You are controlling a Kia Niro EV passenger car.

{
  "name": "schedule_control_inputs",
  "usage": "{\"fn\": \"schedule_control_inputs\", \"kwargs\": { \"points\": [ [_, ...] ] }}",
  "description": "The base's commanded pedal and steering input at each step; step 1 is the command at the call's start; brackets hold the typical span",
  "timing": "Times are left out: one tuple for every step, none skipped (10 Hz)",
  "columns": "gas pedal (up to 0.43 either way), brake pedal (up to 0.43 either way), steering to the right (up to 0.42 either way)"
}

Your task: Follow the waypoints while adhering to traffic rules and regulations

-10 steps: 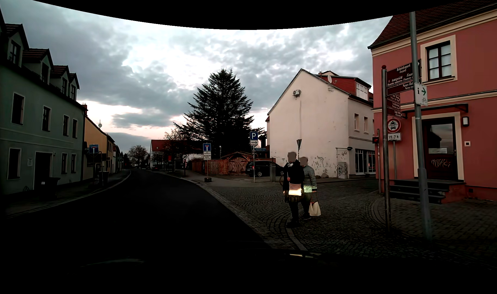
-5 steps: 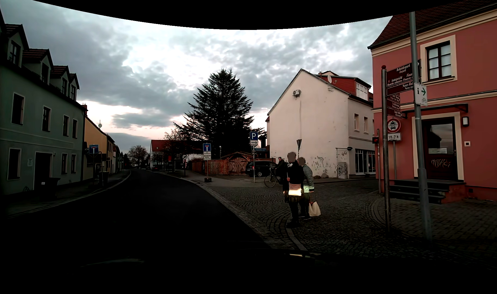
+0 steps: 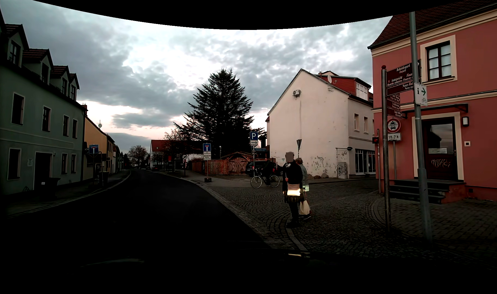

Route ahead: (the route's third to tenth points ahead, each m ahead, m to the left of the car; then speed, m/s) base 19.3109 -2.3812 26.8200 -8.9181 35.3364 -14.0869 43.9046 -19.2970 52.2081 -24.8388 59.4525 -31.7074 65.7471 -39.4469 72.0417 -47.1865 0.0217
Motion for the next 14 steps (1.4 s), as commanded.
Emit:
{"fn": "schedule_control_inputs", "kwargs": {
  "points": [
    [0.0, 0.122, -0.698],
    [0.0, 0.098, -0.699],
    [0.0, 0.055, -0.703],
    [0.0, 0.03, -0.708],
    [0.0, 0.006, -0.716],
    [0.0, 0.0, -0.731],
    [0.0, 0.0, -0.748],
    [0.0, 0.0, -0.758],
    [0.0, 0.0, -0.767],
    [0.039, 0.0, -0.774],
    [0.047, 0.0, -0.782],
    [0.047, 0.0, -0.787],
    [0.039, 0.0, -0.788],
    [0.0, 0.0, -0.788]
  ]
}}
